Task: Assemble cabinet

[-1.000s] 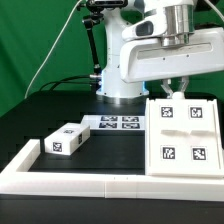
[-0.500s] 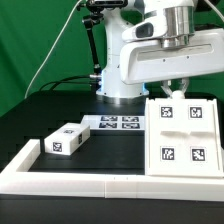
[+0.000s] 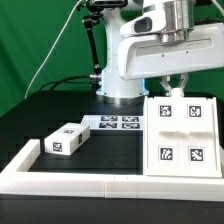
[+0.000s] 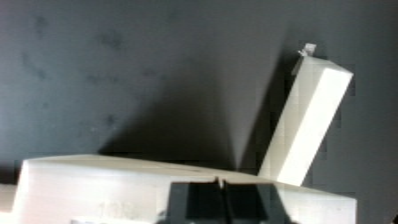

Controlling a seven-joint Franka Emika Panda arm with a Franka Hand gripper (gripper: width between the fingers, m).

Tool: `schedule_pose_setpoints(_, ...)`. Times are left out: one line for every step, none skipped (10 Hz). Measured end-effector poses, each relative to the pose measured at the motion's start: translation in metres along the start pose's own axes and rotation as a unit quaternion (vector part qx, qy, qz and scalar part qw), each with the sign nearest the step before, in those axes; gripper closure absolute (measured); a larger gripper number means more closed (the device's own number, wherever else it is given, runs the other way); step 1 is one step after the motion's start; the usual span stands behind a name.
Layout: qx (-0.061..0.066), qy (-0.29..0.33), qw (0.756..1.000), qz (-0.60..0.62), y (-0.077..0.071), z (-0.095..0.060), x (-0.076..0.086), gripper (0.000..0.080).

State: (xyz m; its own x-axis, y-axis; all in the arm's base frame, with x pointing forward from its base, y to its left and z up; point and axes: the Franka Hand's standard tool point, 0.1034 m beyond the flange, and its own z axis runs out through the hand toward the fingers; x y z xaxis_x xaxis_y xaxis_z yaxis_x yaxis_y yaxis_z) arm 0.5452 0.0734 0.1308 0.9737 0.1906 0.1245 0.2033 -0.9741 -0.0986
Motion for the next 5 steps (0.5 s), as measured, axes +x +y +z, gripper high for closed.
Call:
schedule_pose_setpoints(0.004, -0.007, 1.0, 0.003, 0.0027, -0.0015, 0.009, 0.0797)
schedule_pose_setpoints(0.006, -0.01, 1.0, 0.004, 0.0039, -0.0024, 0.0151, 0.0797)
schedule_pose_setpoints(0.006, -0.01, 1.0, 0.003, 0.0033, -0.0011, 0.0134, 0.0797)
schedule_pose_setpoints(0.006, -0.011, 1.0, 0.003, 0.0032, -0.0006, 0.013, 0.0797)
schedule_pose_setpoints(0.006, -0.01, 1.0, 0.003, 0.0024, 0.0003, 0.0121, 0.0797)
